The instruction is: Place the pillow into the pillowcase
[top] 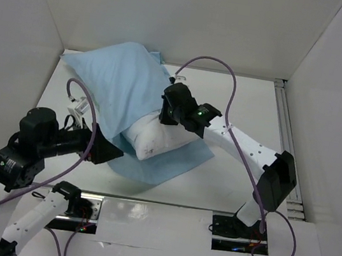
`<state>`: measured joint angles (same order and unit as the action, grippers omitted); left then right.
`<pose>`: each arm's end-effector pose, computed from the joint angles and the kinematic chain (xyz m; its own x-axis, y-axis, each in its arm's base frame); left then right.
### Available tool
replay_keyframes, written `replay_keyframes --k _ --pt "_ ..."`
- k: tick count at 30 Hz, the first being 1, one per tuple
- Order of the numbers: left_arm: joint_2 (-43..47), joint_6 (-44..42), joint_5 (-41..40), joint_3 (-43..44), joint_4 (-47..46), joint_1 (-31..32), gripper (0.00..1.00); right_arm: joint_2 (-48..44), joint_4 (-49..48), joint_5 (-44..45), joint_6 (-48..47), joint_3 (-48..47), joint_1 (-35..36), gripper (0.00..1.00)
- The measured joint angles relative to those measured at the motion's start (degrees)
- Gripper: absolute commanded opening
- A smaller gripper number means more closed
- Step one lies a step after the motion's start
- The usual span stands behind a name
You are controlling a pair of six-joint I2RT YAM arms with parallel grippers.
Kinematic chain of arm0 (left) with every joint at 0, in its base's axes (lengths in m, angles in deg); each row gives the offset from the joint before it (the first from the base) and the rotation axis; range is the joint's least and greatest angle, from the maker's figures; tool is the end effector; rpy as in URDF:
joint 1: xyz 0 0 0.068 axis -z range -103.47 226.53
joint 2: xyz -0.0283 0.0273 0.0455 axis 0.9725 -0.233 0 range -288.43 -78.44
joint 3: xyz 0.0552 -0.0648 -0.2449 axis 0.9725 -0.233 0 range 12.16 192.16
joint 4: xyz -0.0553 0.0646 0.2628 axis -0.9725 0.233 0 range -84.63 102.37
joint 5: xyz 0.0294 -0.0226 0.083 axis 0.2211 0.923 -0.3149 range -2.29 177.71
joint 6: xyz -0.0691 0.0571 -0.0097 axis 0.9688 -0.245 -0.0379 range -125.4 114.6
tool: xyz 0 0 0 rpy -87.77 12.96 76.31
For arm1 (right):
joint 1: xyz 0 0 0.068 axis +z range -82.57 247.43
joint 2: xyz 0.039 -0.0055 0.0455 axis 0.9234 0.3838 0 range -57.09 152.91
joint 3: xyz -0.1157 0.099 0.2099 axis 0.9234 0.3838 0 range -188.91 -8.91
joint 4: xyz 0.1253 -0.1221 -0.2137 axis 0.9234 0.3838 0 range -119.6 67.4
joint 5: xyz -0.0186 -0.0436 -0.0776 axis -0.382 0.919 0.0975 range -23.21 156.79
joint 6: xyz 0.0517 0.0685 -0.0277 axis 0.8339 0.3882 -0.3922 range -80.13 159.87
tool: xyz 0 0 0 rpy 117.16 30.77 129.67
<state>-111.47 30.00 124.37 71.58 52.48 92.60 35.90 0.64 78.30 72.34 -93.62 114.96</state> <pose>0.1279 -0.0868 0.3704 -0.7166 -0.2771 -0.6400 0.4215 0.5591 -0.7140 0.2951 0.2984 0.2898 -0.6861 0.0294 -0.7269 -0.2952 0.9019 0.3152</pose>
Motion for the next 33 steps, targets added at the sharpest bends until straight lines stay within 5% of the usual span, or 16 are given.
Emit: replay_keyframes --k 1,2,3,9,10,11,13,14,19,27,33 --pt "-0.7 -1.1 -2.3 2.4 1.9 0.3 0.82 0.7 0.0 -0.3 -0.3 0.1 0.3 0.24" --pt "-1.5 -2.2 -4.2 4.4 3.1 0.6 0.19 1.0 0.0 -0.6 -0.7 0.5 0.3 0.58" --pt "-2.4 -3.2 -5.9 5.9 4.0 0.9 0.00 1.0 0.2 -0.9 -0.5 0.9 0.3 0.66" --pt "-14.1 -7.7 -14.4 10.6 5.2 1.4 0.01 -6.8 2.9 2.3 -1.1 4.2 1.5 0.73" --pt "-17.2 -8.2 -16.1 11.1 4.8 1.9 0.34 -9.7 3.4 3.3 -0.5 5.1 1.4 0.73" --pt "-20.7 -8.9 -18.2 11.6 4.0 3.0 0.51 -13.8 3.7 4.1 0.2 6.8 1.2 0.73" --pt "-27.3 -10.1 -22.5 13.6 3.1 5.7 0.79 -21.4 4.2 4.1 2.0 9.9 -1.2 0.79" --pt "-30.9 -10.6 -25.2 14.8 2.5 7.4 0.83 -25.2 3.6 2.8 3.2 12.0 -3.2 0.80" --pt "-45.0 -13.3 -38.6 23.6 1.2 15.5 0.87 -36.9 -2.1 -4.7 11.5 27.6 -11.5 0.80" --pt "-59.3 -17.6 -53.4 32.3 -0.4 20.9 0.87 -32.8 -17.4 -16.3 25.5 48.0 -10.0 0.92" --pt "-66.8 -18.2 -59.8 34.4 0.1 21.5 0.66 -28.5 -27.3 -19.8 29.2 48.2 -10.0 0.94"
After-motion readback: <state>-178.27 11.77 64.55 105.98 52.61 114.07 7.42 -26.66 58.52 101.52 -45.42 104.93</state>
